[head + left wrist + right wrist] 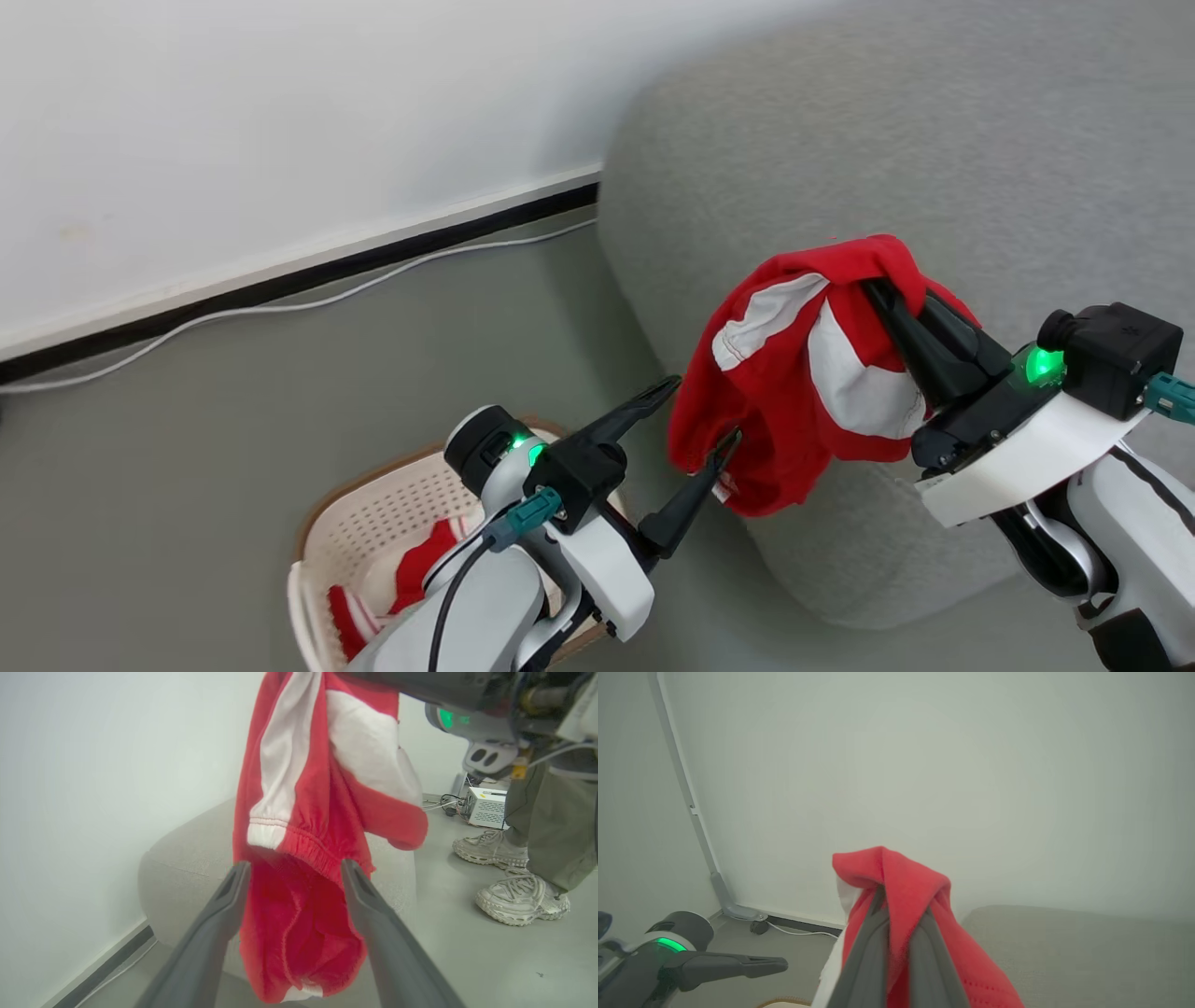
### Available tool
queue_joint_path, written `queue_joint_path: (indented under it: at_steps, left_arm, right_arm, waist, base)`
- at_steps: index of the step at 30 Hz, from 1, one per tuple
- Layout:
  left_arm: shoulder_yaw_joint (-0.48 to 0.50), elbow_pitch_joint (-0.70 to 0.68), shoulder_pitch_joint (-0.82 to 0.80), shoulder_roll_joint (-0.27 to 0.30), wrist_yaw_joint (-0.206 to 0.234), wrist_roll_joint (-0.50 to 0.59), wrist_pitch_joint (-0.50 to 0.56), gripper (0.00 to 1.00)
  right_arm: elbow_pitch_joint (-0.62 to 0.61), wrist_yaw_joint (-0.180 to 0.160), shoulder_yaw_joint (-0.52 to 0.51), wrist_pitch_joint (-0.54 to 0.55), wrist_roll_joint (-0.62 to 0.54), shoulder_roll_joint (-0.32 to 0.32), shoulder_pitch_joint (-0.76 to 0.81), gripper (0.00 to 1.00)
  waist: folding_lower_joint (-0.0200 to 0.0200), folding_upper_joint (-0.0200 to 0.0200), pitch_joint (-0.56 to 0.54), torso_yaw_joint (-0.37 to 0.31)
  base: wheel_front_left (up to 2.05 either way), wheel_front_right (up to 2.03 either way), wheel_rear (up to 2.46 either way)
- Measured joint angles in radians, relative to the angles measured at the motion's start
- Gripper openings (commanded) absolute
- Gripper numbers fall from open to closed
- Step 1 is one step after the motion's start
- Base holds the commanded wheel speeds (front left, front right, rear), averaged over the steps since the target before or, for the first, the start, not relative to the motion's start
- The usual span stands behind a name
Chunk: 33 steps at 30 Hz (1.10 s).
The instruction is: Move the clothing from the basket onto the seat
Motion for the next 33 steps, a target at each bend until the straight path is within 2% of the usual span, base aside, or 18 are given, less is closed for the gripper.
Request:
queue_joint_path:
  at_steps: [6,10,14,19,25,33]
  left_arm:
    - [0.001,0.011,-0.008,0.001,-0.001,-0.037,0.0,1.0]
    - [0.002,0.012,-0.008,0.022,-0.001,-0.052,0.0,1.0]
    - [-0.049,0.017,-0.013,0.018,-0.001,-0.075,0.0,1.0]
    - [-0.086,0.038,-0.066,0.004,-0.001,-0.11,0.0,1.0]
    - [-0.108,0.049,-0.077,0.0,-0.001,-0.116,0.0,1.0]
    - [-0.128,0.042,-0.079,0.0,0.01,-0.099,0.0,1.0]
  right_arm:
    - [0.02,0.0,0.005,0.0,0.002,0.018,-0.016,0.0]
    - [0.027,0.0,0.021,0.0,0.006,0.03,-0.035,0.0]
    - [0.027,0.0,-0.025,0.0,0.008,0.009,-0.038,0.0]
    - [0.025,0.0,-0.106,0.0,0.009,-0.016,-0.033,0.0]
    - [0.039,0.0,-0.145,0.0,-0.002,-0.07,-0.043,0.0]
    - [0.144,0.0,-0.163,0.0,-0.025,-0.144,-0.215,0.0]
  waist:
    - [0.0,0.0,-0.015,-0.107]
    - [0.0,0.0,-0.024,-0.183]
    - [0.0,0.0,-0.025,-0.241]
    - [-0.0001,0.0,-0.005,-0.259]
    - [-0.0001,0.0001,0.025,-0.263]
    - [0.0,0.0,0.101,-0.261]
  base:
    - [0.0,0.0,0.0]
    - [0.0,0.0,0.0]
    - [0.0,0.0,0.0]
    - [0.0,0.0,0.0]
    - [0.0,0.0,0.0]
    - [0.0,0.0,0.0]
